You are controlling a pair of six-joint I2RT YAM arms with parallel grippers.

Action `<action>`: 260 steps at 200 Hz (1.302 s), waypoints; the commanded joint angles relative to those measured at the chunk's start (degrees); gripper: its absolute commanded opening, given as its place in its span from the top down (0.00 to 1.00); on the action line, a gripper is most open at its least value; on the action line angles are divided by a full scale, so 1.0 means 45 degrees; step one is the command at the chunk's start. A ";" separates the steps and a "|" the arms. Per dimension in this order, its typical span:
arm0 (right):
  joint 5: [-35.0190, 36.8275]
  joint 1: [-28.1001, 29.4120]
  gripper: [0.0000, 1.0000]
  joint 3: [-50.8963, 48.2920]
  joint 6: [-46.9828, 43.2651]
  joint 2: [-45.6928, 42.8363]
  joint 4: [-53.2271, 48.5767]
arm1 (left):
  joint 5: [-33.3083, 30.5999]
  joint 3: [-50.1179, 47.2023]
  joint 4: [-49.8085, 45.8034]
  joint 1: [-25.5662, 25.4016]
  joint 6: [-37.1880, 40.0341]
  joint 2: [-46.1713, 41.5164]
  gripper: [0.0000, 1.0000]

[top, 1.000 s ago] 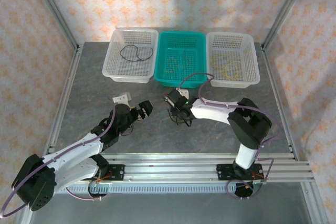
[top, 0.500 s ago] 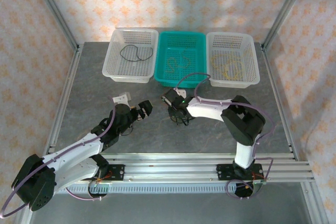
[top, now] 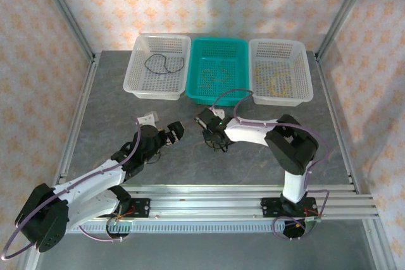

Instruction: Untangle the cables

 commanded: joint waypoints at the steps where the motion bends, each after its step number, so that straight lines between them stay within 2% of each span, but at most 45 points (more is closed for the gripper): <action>1: 0.0114 0.0040 0.87 -0.0236 0.0143 -0.0027 0.0039 | -0.0406 0.0207 0.0265 -0.0090 0.0056 -0.0001 0.01; 39: 0.0708 0.0034 0.97 -0.0514 0.0403 -0.1077 0.0099 | -0.0423 0.0547 0.0233 -0.0095 0.0303 0.0145 0.01; 85: 0.1536 0.0029 1.00 -0.1907 0.0184 -0.4749 0.0575 | -0.0227 0.1048 0.0693 -0.0066 0.1385 0.0124 0.01; 102: 0.1668 0.0037 1.00 -0.2225 -0.0273 -0.6101 0.0598 | 0.0452 0.1268 0.1289 -0.0042 0.1966 0.0342 0.01; 136: 0.1585 -0.0108 1.00 -0.2541 -0.1360 -0.8376 0.0553 | 0.3184 0.1759 0.3178 -0.0017 0.3008 0.1164 0.01; 155: 0.1141 -0.0420 1.00 -0.2676 -0.1914 -0.9577 0.0747 | 0.4816 0.2188 0.4254 -0.0017 0.3130 0.1917 0.02; 185: 0.0124 -0.1326 1.00 -0.2663 -0.1833 -1.0832 0.1025 | 0.6607 0.2823 0.5670 -0.0056 0.2750 0.2899 0.03; 205: -0.0431 -0.1531 1.00 -0.2651 -0.1844 -1.1418 0.1522 | 0.7229 0.3087 0.6434 -0.0119 0.2614 0.3341 0.03; 260: -0.0559 -0.1608 1.00 -0.1670 -0.2332 -1.1733 0.1241 | 0.7101 0.3843 0.5928 -0.0154 0.3084 0.3927 0.06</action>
